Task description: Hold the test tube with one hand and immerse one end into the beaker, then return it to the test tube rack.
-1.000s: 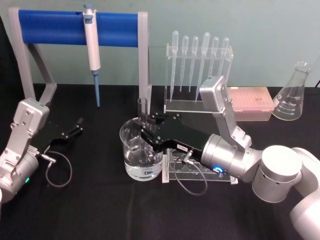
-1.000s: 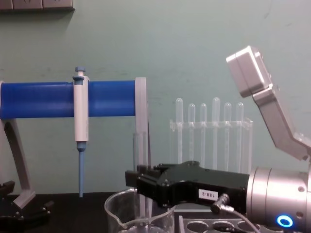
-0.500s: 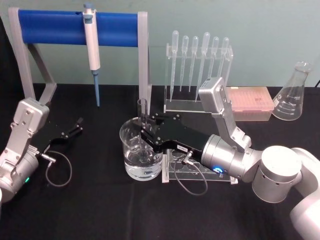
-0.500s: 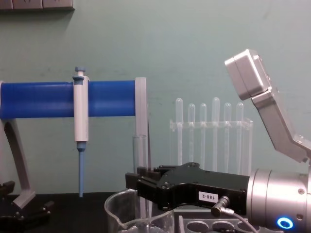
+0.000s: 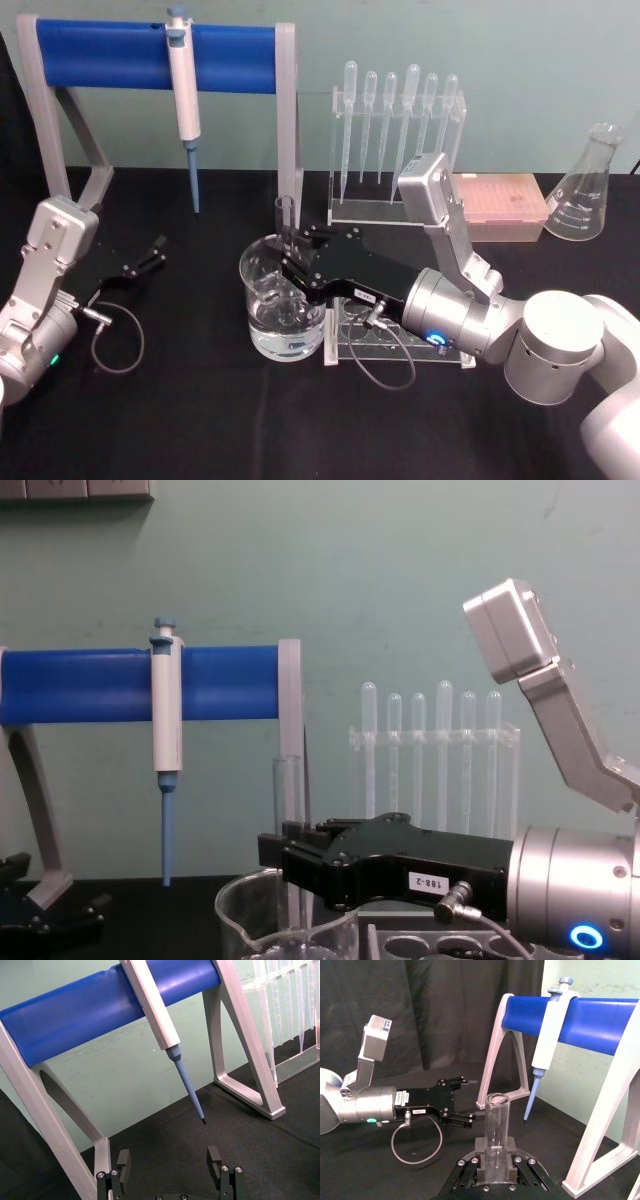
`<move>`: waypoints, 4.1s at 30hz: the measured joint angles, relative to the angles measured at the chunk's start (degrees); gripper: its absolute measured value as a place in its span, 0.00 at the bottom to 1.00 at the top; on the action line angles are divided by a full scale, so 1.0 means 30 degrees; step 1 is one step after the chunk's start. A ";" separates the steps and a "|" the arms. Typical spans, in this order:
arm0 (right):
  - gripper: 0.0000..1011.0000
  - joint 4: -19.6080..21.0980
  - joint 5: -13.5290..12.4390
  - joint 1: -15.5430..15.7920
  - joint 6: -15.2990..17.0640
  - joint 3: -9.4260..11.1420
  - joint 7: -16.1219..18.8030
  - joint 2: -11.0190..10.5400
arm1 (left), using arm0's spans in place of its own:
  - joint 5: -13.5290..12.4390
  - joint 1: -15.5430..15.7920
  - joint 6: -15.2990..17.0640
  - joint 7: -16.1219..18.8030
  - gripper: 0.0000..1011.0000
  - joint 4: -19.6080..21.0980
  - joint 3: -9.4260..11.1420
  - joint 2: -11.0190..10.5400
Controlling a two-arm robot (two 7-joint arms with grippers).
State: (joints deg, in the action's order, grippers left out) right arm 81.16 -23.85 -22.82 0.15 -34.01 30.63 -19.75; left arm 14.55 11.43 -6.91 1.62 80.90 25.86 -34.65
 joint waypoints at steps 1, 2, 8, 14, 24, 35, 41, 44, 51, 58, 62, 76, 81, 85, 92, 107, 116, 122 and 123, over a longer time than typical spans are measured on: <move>0.22 0.0000 -0.0001 -0.0001 0.0001 0.0000 0.0000 0.0001 | 0.0000 -0.0001 0.0000 0.0000 0.99 0.0001 0.0000 0.0001; 0.22 0.0000 -0.0002 -0.0002 0.0002 0.0000 -0.0001 0.0001 | 0.0000 -0.0001 0.0001 0.0000 0.99 0.0001 0.0000 0.0001; 0.22 -0.0001 -0.0016 -0.0005 0.0007 0.0000 -0.0001 0.0000 | 0.0000 -0.0001 0.0001 0.0000 0.99 0.0000 0.0000 0.0001; 0.22 0.0000 -0.0028 -0.0004 0.0008 0.0000 -0.0001 0.0000 | 0.0000 -0.0002 0.0001 0.0000 0.99 0.0000 0.0000 0.0001; 0.22 -0.0001 -0.0028 -0.0005 0.0007 0.0000 -0.0001 0.0001 | 0.0000 -0.0001 0.0000 0.0000 0.99 0.0000 0.0000 0.0001; 0.22 -0.0001 -0.0027 -0.0005 0.0007 0.0000 -0.0002 0.0001 | 0.0000 -0.0001 0.0001 0.0000 0.99 0.0000 0.0000 0.0000; 0.22 -0.0001 -0.0027 -0.0004 0.0007 0.0000 -0.0002 0.0000 | -0.0001 -0.0001 0.0000 0.0000 0.99 0.0001 0.0000 0.0001; 0.22 -0.0001 -0.0026 -0.0004 0.0007 0.0000 -0.0002 0.0001 | 0.0000 -0.0001 0.0001 0.0000 0.99 0.0000 0.0000 0.0001; 0.22 -0.0001 -0.0027 -0.0004 0.0007 0.0000 -0.0002 0.0000 | -0.0001 -0.0001 0.0000 0.0000 0.99 0.0000 0.0000 0.0001; 0.22 -0.0001 -0.0027 -0.0004 0.0007 0.0000 -0.0002 0.0001 | -0.0001 -0.0001 0.0001 0.0000 0.99 0.0001 0.0000 0.0001; 0.22 -0.0001 -0.0025 -0.0003 0.0007 -0.0001 -0.0003 0.0000 | 0.0000 -0.0001 0.0000 0.0000 0.99 0.0000 0.0000 0.0001; 0.22 -0.0002 -0.0026 -0.0004 0.0007 0.0000 -0.0003 0.0000 | 0.0000 -0.0001 0.0000 0.0000 0.99 0.0000 0.0000 0.0001; 0.22 -0.0001 -0.0026 -0.0004 0.0007 0.0000 -0.0001 0.0000 | 0.0000 -0.0001 0.0000 0.0000 0.99 0.0000 0.0000 0.0001; 0.22 -0.0001 -0.0026 -0.0005 0.0006 -0.0001 -0.0002 0.0001 | -0.0001 -0.0001 0.0000 0.0000 0.99 0.0000 -0.0001 0.0001; 0.22 -0.0001 -0.0027 -0.0004 0.0007 0.0000 -0.0002 0.0000 | -0.0001 -0.0001 0.0001 0.0000 0.99 0.0000 0.0000 0.0001; 0.22 -0.0001 -0.0026 -0.0004 0.0006 -0.0001 -0.0002 0.0000 | 0.0000 -0.0001 0.0001 0.0000 0.99 0.0001 0.0000 0.0001; 0.22 -0.0002 -0.0026 -0.0004 0.0007 -0.0001 -0.0002 -0.0001 | 0.0000 -0.0001 0.0001 0.0000 0.99 0.0001 0.0000 0.0002; 0.22 -0.0001 -0.0027 -0.0003 0.0007 0.0000 -0.0002 0.0000 | 0.0000 -0.0001 0.0000 0.0000 0.99 0.0000 0.0000 0.0002; 0.22 -0.0002 -0.0026 -0.0004 0.0006 0.0000 -0.0002 0.0001 | -0.0001 -0.0001 0.0000 0.0000 0.99 0.0000 0.0000 0.0001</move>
State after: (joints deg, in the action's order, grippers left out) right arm 81.16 -23.93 -22.83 0.17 -34.02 30.62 -19.74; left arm 14.55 11.43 -6.91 1.62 80.90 25.86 -34.65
